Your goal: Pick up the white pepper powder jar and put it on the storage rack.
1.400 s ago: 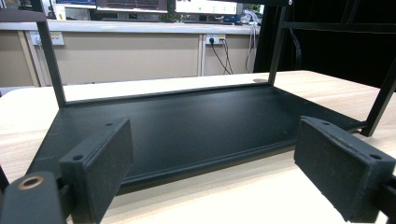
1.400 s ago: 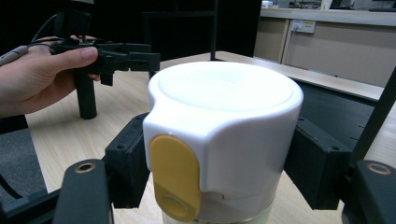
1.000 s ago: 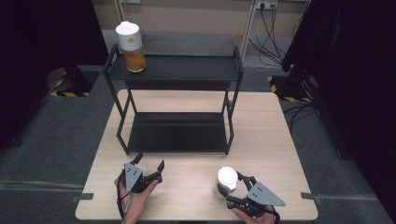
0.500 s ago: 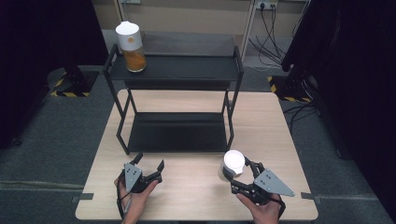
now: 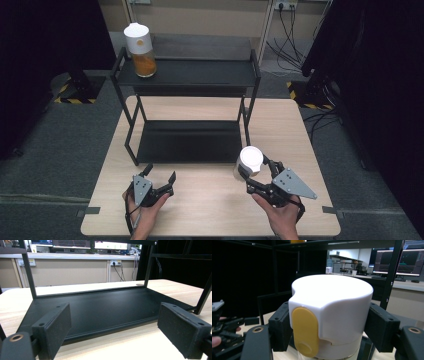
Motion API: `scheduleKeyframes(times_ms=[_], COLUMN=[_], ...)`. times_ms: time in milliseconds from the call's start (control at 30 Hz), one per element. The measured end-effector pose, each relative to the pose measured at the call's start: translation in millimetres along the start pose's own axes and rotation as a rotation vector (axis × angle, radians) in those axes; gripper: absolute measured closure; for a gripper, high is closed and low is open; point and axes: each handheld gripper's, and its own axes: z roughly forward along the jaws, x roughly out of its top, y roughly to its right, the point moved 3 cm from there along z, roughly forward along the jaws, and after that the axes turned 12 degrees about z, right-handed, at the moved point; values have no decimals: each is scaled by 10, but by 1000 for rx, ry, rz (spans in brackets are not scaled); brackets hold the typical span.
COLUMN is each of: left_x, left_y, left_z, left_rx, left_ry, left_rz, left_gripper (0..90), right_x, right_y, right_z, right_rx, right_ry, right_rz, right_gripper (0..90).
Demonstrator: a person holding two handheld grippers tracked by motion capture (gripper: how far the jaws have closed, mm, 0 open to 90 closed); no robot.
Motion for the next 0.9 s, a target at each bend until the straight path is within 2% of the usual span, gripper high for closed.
scheduleKeyframes(times_ms=[400, 900], left_x=[3, 5], left_y=[-2, 0], left_z=[2, 2], left_rx=[0, 0], left_ry=[-2, -3], left_rz=[-2, 2], left_gripper=[115, 115], right_x=[134, 442], right_y=[-1, 0], right_z=[88, 213], right_rx=[-23, -43], right_ry=[44, 91], right_rz=[7, -15], right_gripper=[309, 309])
